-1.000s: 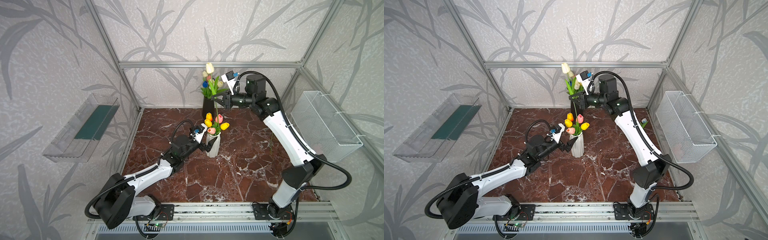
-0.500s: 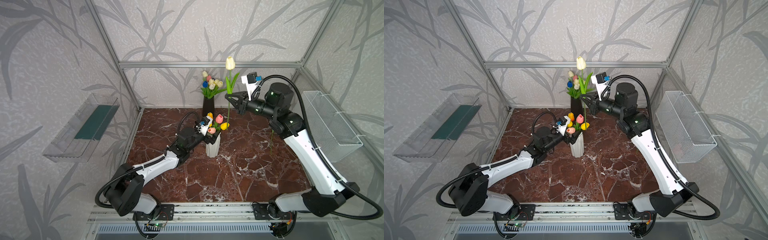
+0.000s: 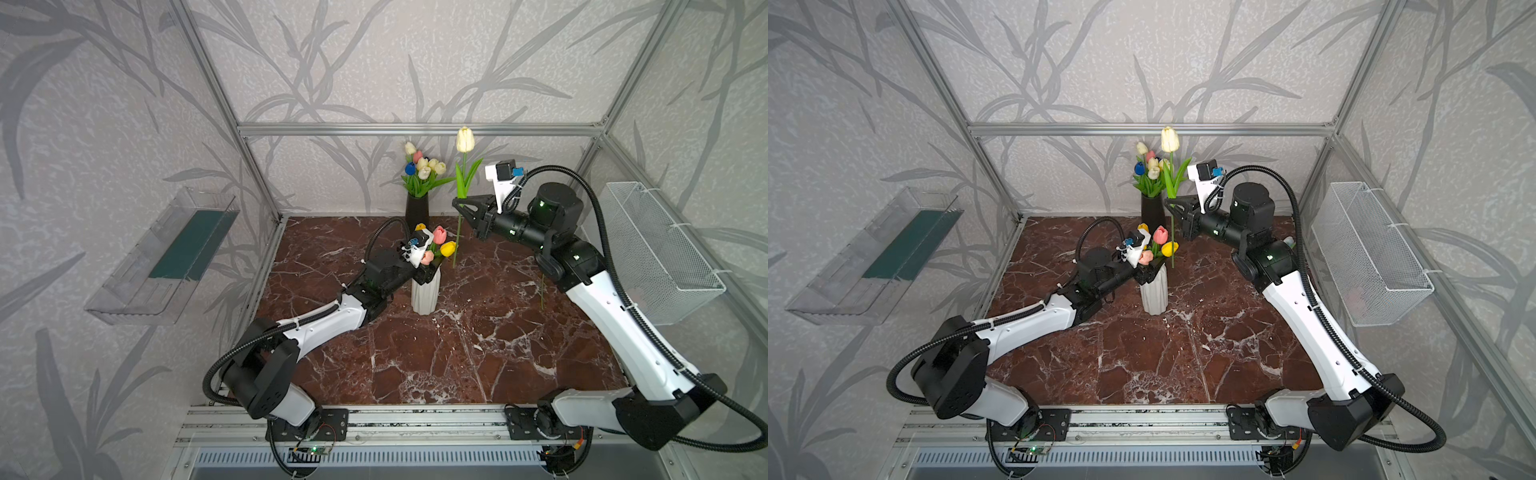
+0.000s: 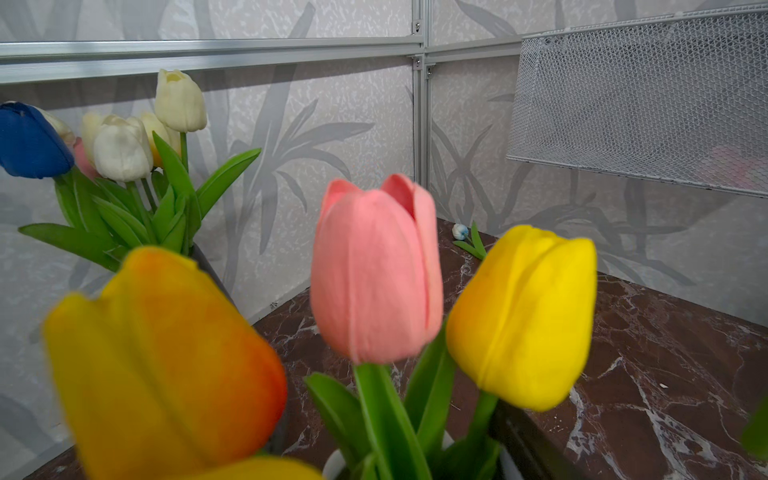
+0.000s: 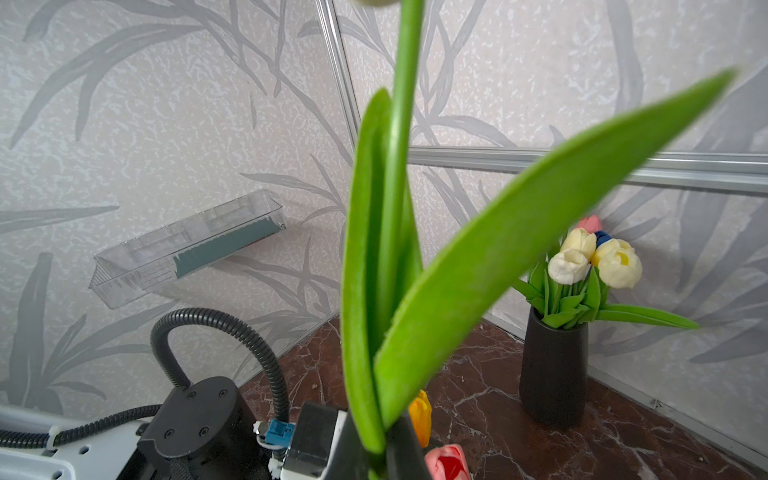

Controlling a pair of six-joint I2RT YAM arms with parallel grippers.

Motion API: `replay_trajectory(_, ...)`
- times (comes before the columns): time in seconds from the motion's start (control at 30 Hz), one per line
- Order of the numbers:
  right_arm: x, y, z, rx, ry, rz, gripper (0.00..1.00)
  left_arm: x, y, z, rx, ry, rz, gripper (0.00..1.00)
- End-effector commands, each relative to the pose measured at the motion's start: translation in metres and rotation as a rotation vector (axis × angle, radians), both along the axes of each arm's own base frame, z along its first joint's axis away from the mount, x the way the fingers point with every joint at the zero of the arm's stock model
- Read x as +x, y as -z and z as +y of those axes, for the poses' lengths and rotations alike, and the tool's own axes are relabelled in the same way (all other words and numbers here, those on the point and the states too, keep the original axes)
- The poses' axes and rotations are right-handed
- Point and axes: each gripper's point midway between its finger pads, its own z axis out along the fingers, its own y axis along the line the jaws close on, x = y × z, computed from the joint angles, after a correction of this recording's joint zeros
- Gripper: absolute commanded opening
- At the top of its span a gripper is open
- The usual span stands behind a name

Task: Arrange the flowers into the vase

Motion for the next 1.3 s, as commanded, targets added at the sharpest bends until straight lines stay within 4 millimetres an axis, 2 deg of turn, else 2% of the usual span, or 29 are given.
replay_trajectory(0.0,-0.012,-0.017,-0.007,0.051,0.006,-0.062,0.06,0.008,-0.003,0.004,0.019,-0.041,-0.015,0.61)
replay_trajectory(0.27,-0.019,-0.005,-0.015,0.044,0.039,-0.07,0.06,0.001,-0.011,0.008,0.015,-0.032,-0.035,0.43)
replay_trajectory(0.33,-0.018,-0.002,-0.017,0.04,0.047,-0.068,0.06,-0.002,-0.014,0.008,0.009,-0.021,-0.042,0.31)
replay_trajectory(0.37,-0.019,-0.002,-0.017,0.042,0.048,-0.073,0.06,-0.003,-0.014,0.008,0.01,-0.018,-0.043,0.28)
replay_trajectory(0.63,-0.024,0.005,-0.018,0.045,0.04,-0.08,0.06,-0.014,-0.023,0.01,-0.009,0.008,-0.054,0.23)
replay_trajectory(0.7,-0.025,0.008,-0.018,0.041,0.038,-0.077,0.06,-0.019,-0.027,0.011,-0.023,0.02,-0.059,0.34)
replay_trajectory(0.77,-0.025,0.01,-0.019,0.039,0.042,-0.073,0.06,-0.022,-0.028,0.01,-0.02,0.036,-0.053,0.34)
replay_trajectory(1.0,-0.025,0.014,-0.022,0.042,0.053,-0.089,0.06,-0.022,-0.033,0.01,-0.006,0.038,-0.049,0.12)
replay_trajectory(1.13,-0.02,0.017,-0.022,0.091,0.065,-0.101,0.05,-0.014,-0.036,0.012,-0.01,0.006,-0.046,0.11)
replay_trajectory(1.27,-0.02,0.005,-0.018,0.182,0.032,-0.152,0.04,-0.009,-0.043,0.019,-0.027,-0.046,-0.055,0.12)
